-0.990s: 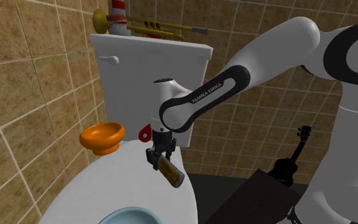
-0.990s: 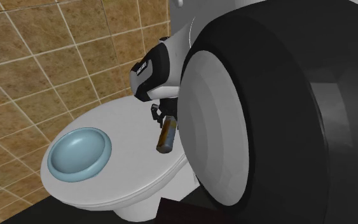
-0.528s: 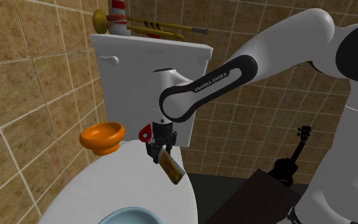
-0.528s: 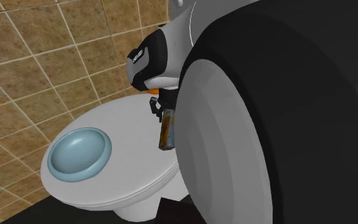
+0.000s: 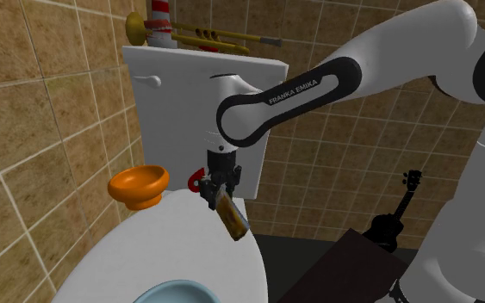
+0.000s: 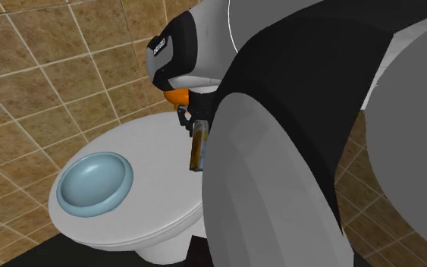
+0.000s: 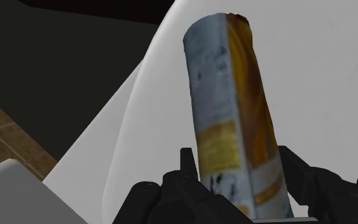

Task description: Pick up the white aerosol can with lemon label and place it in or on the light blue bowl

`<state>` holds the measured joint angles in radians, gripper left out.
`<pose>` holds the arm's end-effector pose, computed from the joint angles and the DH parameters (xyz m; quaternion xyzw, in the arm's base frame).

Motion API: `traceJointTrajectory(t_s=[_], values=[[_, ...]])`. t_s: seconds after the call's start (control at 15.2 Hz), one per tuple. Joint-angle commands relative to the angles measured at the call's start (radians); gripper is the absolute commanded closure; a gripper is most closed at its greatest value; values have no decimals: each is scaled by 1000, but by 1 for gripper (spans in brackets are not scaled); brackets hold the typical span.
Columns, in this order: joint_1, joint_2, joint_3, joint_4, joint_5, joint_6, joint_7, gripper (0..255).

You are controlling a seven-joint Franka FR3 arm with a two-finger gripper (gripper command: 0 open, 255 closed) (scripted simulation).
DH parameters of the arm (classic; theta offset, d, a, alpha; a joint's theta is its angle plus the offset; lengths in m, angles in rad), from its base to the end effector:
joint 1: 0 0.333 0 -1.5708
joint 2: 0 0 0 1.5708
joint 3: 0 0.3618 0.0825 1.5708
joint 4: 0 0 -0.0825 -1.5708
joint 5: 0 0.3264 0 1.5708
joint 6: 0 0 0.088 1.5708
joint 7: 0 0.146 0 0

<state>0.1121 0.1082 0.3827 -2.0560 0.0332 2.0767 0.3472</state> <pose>0.4515 0.2416 0.4206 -0.9965 -0.0648 0.0505 0.0150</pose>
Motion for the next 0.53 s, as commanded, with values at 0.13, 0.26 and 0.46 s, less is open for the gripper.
traceJointTrajectory(t_s=[0.13,0.26,0.46], values=[[-1,-25,1,30,10,-54,-3,255],[-2,-36,1,46,13,-79,-4,255],[-3,-50,1,71,18,-118,-6,255]])
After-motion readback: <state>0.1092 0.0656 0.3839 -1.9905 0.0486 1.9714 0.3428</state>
